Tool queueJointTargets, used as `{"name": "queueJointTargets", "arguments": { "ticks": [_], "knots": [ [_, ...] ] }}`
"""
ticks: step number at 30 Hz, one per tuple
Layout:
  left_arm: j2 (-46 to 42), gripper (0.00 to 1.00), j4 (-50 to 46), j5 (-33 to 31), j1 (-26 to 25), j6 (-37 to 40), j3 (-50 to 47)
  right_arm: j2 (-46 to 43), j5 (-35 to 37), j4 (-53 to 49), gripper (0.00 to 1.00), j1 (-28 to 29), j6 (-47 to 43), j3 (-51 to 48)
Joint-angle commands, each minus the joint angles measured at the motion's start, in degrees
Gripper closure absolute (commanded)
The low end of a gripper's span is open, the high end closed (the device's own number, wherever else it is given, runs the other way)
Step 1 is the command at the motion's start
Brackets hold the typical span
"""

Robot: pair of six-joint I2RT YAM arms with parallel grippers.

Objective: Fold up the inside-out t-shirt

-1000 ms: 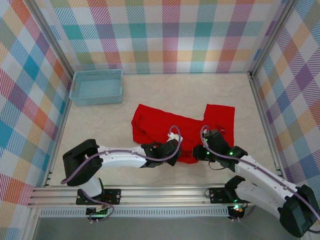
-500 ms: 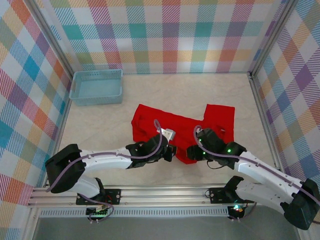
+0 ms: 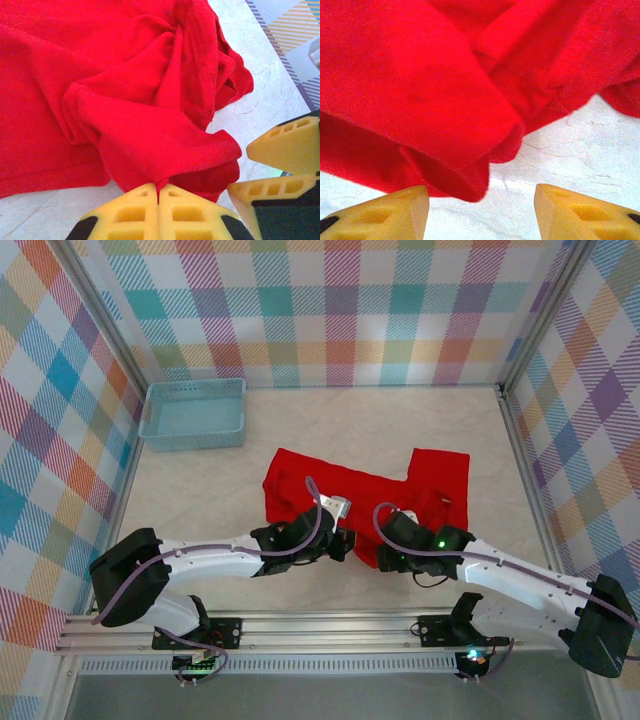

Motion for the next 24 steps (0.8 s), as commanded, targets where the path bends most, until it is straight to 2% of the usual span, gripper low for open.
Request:
{"name": "queueJointTargets", "arguments": {
  "ticks": [1, 5, 8, 14, 19, 20, 22, 23, 24],
  "knots": [
    [-1.0, 1.0, 2.1, 0.9, 0.4, -0.5, -0.6, -2.0, 1.3, -1.4, 0.4, 0.5, 5.7, 1.1],
    [-1.1, 1.0, 2.7, 1.5, 0.4, -0.7, -0.6, -0.2, -2.1, 5.0, 0.43, 0.5, 9.5, -1.6],
    [-0.9, 1.0, 2.7, 1.2, 0.4, -0.9, -0.6, 2.3, -3.9, 6.8, 0.57, 0.5, 9.3, -0.7],
    [-1.9, 1.0, 3.6, 2.4, 1.7, -1.6, -0.5, 1.5, 0.3, 0.5, 0.73, 0.4, 9.1, 1.2],
    [-2.0, 1.0, 7.1, 5.9, 4.5, -3.7, -0.5, -2.3, 2.0, -3.2, 0.99, -1.2, 5.8, 3.7],
    [-2.0, 1.0, 7.7, 6.7, 5.2, -4.3, -0.5, -3.3, 2.7, -4.6, 1.0, -1.8, 5.5, 4.8],
    [-2.0, 0.94, 6.6, 7.2, 7.0, -5.0, 0.4, -6.6, 7.0, -9.7, 1.0, -3.3, 6.8, 7.4],
    [-2.0, 0.89, 4.7, 6.8, 7.7, -4.9, 1.1, -8.3, 8.4, -10.7, 1.0, -4.1, 6.5, 8.3],
    [-2.3, 0.78, 2.0, 6.5, 8.4, -4.0, 2.3, -10.2, 9.3, -11.1, 1.0, -5.2, 5.6, 9.0]
  ]
}}
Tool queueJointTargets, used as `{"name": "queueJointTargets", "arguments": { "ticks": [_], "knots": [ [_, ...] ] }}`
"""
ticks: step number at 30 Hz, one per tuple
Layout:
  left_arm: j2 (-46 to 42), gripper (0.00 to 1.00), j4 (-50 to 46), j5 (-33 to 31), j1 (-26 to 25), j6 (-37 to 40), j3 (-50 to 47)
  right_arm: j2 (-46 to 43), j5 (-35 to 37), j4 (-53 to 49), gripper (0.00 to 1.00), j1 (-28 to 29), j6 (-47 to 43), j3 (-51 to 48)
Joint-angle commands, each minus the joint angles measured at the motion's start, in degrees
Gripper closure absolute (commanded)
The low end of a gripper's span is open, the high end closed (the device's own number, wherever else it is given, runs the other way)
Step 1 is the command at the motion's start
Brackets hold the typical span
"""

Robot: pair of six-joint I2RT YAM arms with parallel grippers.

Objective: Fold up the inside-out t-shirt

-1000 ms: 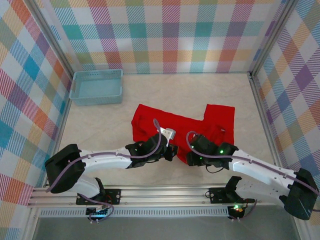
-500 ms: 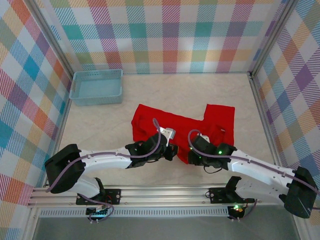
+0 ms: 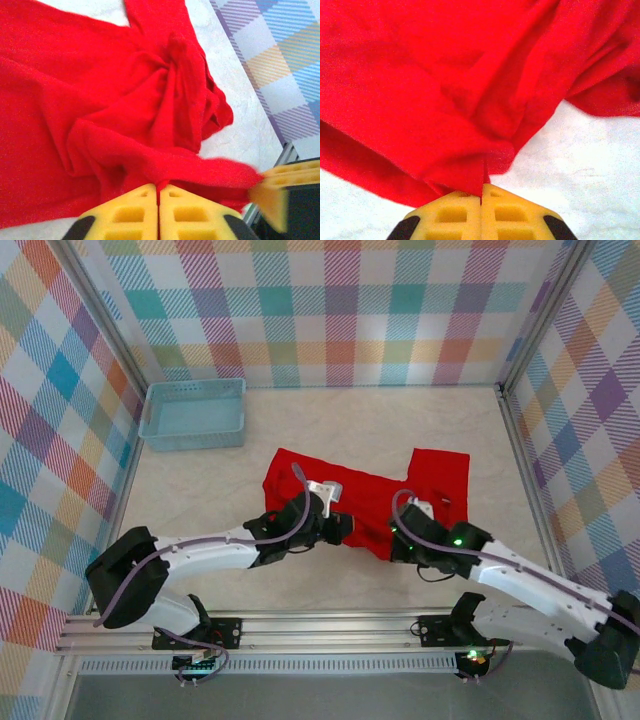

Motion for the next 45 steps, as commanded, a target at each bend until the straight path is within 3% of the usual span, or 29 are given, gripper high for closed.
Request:
{"name": "queueJointTargets", "arguments": {
  "ticks": [1, 5, 10, 15, 20, 28, 40, 45],
  "knots": [
    [-2.4, 0.67, -6.1, -0.9, 2.1, 1.0, 3.5, -5.5, 5.8, -6.0, 1.0, -3.2, -2.4, 4.0],
    [-8.3, 0.47, -20.5, -10.2, 5.6, 2.5, 3.9, -6.0, 5.0, -7.0, 1.0, -8.7, -5.4, 7.8],
    [-15.4, 0.36, -28.4, -10.1, 16.9, 1.8, -2.5, -4.6, 5.2, -6.3, 1.0, -14.8, -7.7, 11.6],
    [-10.3, 0.41, -27.6, -1.9, 26.7, 3.1, -3.6, -0.7, 2.2, -3.8, 1.0, -22.9, -12.3, 14.3],
    [-3.1, 0.45, -21.9, 4.4, 28.0, 3.0, -0.7, 3.0, -5.5, 0.6, 1.0, -30.8, -16.0, 14.6],
    [7.3, 0.56, -21.4, 4.2, 28.1, 3.6, 5.3, 8.4, -13.8, 5.5, 1.0, -41.2, -19.2, 15.8],
    [20.7, 0.65, -25.5, 3.4, 30.6, 8.2, 21.9, 18.0, -16.6, 11.0, 1.0, -51.3, -22.1, 23.4],
    [25.8, 0.62, -30.1, 2.9, 33.1, 10.2, 31.5, 23.8, -16.2, 13.4, 1.0, -54.4, -22.1, 26.5]
  ]
}}
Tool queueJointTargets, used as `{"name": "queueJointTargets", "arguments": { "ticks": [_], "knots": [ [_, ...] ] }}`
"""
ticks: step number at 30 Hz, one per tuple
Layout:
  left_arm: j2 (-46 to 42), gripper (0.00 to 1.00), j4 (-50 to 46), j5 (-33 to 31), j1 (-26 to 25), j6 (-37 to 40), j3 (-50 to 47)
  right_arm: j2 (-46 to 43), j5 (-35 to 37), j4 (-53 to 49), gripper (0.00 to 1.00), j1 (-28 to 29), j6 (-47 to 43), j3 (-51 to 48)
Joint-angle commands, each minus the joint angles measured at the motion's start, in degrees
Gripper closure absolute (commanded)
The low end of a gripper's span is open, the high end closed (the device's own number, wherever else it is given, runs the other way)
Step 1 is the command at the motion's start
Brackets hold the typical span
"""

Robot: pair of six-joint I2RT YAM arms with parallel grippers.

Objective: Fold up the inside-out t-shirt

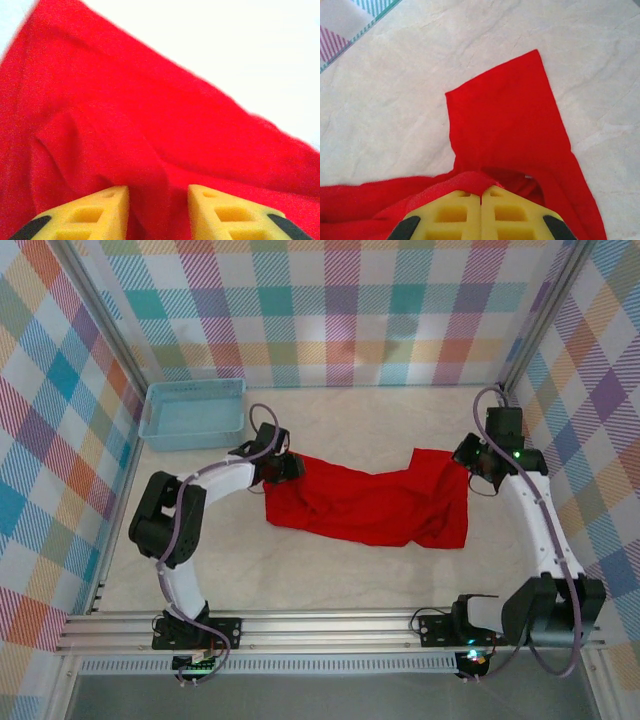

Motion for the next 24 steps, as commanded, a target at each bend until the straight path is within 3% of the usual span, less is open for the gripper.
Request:
{"name": "queueJointTargets", "arguments": {
  "ticks": [1, 7, 16, 20, 24],
  "knots": [
    [2.0, 0.61, -6.9, -1.2, 1.7, 3.1, 5.9, 3.1, -0.6, 3.3, 1.0, -1.6, -1.1, 2.9],
    [-2.3, 0.52, -8.5, 0.5, -0.9, 3.0, 2.7, 6.0, 0.1, 4.7, 1.0, -2.0, -1.3, 3.3],
    [-3.8, 0.58, -5.5, 2.8, -3.2, -0.2, -3.7, 7.6, 0.8, 5.1, 1.0, -2.6, -1.3, 3.5],
    [-3.1, 0.7, -2.7, 5.0, -3.2, -0.7, -4.5, 7.4, 0.7, 5.0, 1.0, -2.7, -1.4, 3.3],
    [-5.0, 0.75, -1.3, 4.7, -3.2, -0.8, -5.9, 7.4, 1.4, 4.6, 1.0, -2.8, -1.6, 3.3]
  ]
}}
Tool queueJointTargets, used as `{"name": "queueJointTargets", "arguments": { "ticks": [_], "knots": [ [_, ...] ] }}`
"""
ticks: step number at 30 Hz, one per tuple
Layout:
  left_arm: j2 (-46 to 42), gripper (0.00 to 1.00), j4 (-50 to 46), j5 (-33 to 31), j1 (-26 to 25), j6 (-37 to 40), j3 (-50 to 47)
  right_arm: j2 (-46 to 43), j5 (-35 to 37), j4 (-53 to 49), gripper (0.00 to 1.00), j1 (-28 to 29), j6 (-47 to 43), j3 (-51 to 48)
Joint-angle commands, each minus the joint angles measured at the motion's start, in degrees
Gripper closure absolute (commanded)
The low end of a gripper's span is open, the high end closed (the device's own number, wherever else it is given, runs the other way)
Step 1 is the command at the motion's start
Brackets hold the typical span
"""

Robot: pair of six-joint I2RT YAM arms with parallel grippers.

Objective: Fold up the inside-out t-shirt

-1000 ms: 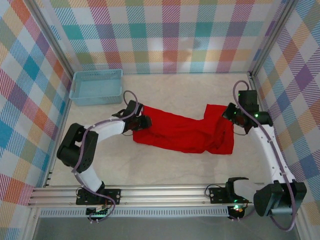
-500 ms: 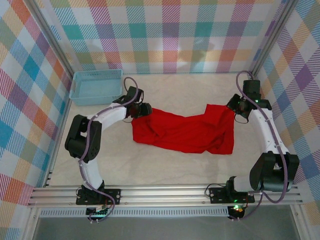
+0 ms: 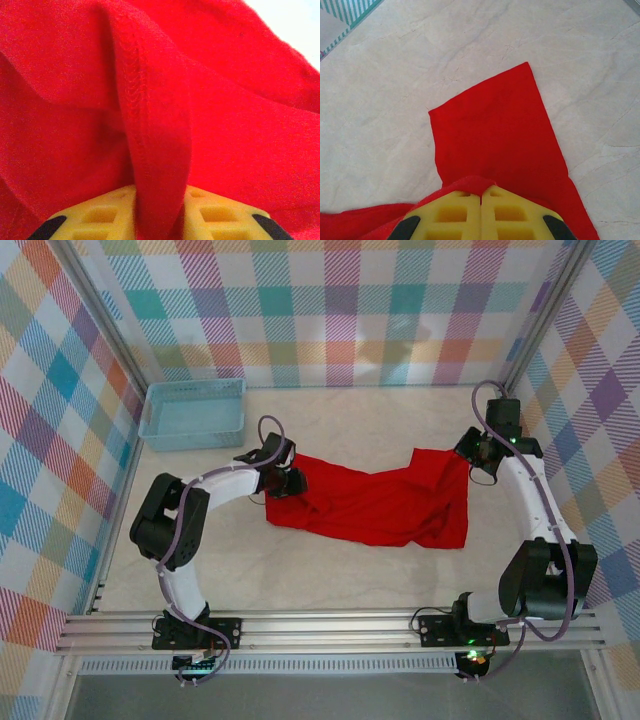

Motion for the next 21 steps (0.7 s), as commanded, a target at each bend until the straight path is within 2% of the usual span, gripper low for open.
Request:
{"name": "queueJointTargets", "arguments": {
  "ticks": [1, 6, 13, 21],
  "knots": [
    [-3.7, 0.76, 2.5, 1.2, 0.0, 0.0, -1.4, -0.1, 1.1, 1.0, 1.0, -0.8, -0.8, 1.6],
    [-5.9, 0.87, 2.4, 0.2, 0.5, 1.0, -1.9, 0.1, 1.3, 0.5, 1.0, -1.6, -0.7, 1.9],
    [-11.8, 0.97, 3.2, 0.0, 1.2, 2.7, -3.2, -0.8, 1.9, -0.8, 1.0, -2.5, -0.7, 2.5],
    [-17.4, 0.94, 1.9, -0.2, 3.4, 3.5, -4.5, -1.8, 2.6, -3.1, 1.0, -3.4, -0.5, 3.0]
  ]
}}
